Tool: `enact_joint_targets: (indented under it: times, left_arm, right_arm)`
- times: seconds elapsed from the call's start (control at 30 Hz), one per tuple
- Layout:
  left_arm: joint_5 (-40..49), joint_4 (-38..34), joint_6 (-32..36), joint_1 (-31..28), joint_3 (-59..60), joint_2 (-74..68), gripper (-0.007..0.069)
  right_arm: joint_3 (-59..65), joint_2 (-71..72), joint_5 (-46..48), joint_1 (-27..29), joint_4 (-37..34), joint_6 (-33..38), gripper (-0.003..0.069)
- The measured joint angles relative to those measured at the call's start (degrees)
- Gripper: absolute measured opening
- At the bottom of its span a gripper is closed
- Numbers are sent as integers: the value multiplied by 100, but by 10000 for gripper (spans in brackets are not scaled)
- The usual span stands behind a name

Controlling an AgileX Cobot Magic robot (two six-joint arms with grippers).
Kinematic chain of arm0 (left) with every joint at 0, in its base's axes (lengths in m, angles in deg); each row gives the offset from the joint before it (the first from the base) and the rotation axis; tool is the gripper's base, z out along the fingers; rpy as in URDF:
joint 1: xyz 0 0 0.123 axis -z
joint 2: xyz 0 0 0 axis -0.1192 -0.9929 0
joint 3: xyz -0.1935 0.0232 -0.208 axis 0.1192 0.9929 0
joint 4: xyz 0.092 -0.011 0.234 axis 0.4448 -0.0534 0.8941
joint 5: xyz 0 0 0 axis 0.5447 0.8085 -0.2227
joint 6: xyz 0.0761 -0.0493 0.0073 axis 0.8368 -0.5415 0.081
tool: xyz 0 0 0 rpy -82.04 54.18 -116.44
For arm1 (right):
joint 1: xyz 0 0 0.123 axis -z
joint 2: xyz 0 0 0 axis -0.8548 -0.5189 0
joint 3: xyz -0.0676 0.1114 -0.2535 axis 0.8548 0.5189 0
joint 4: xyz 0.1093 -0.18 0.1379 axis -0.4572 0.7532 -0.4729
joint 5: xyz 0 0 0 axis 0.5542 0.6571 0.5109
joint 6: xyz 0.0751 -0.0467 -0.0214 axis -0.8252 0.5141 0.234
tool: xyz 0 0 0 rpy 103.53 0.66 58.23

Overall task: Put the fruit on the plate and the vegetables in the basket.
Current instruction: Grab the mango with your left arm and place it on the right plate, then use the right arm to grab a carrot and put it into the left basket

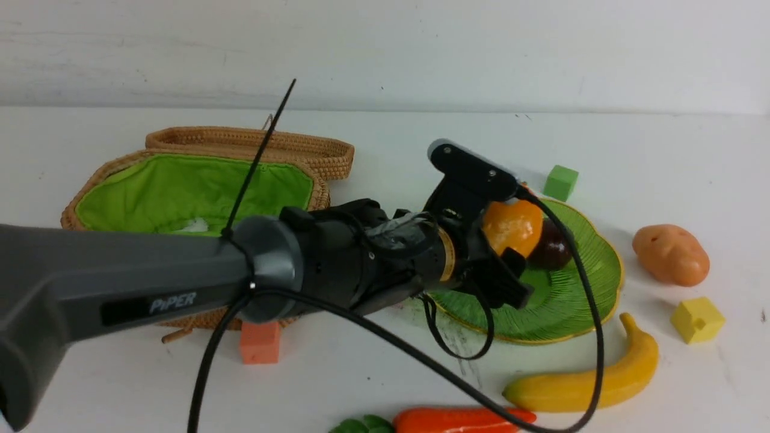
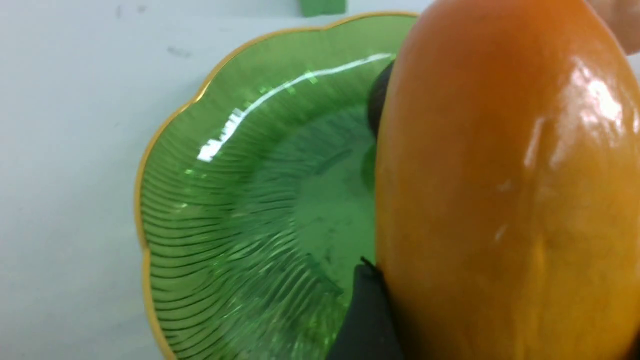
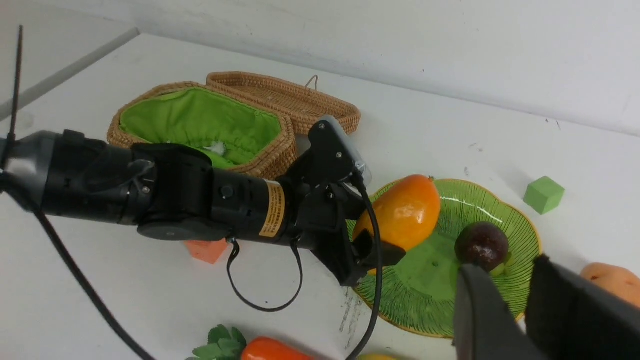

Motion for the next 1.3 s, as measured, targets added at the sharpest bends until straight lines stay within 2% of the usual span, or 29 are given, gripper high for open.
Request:
enact_joint_targets:
  times: [0.3,0.57,0.77,0.87,0.93,1.03,1.13,1.17,1.2,1.23,1.3]
  left_arm:
    - [-56,196,-96,-14,-192,-121,551]
    - [58,196,-109,-14,-204,-121,614]
    - [141,196,-114,-9,-204,-47,609]
    - [278,196,-114,-2,-204,141,581]
    - [513,167,-131,5,-204,419,535]
    - [1203,-133,-224,10,-204,976,416]
    - [2328,-656,-296,10,-204,1717,213]
    - [2483,-695,-296,10,-204,1823,183]
    - [2991,-949,-255,10,-204,2201,79]
    - [3347,-1167,-132,10,-204,2538,15]
    - [3742,-1497,174,10,-204,3061,-13]
  right_arm:
    - [0,0,98,0,-47,0,160]
    - [0,0,245,0,-107,0,160]
    - [0,0,289,0,-131,0,160]
    - [0,0,316,0,-131,0,160]
    - [0,0,351,0,-131,0,160]
    - [0,0,449,0,-137,0,160]
    - [0,0,691,0,-190,0,160]
    - [0,0,726,0,-195,0,160]
    - [0,0,852,0,-240,0,160]
    - [0,0,957,0,-280,0,160]
    - [0,-13,1108,0,-323,-72,160]
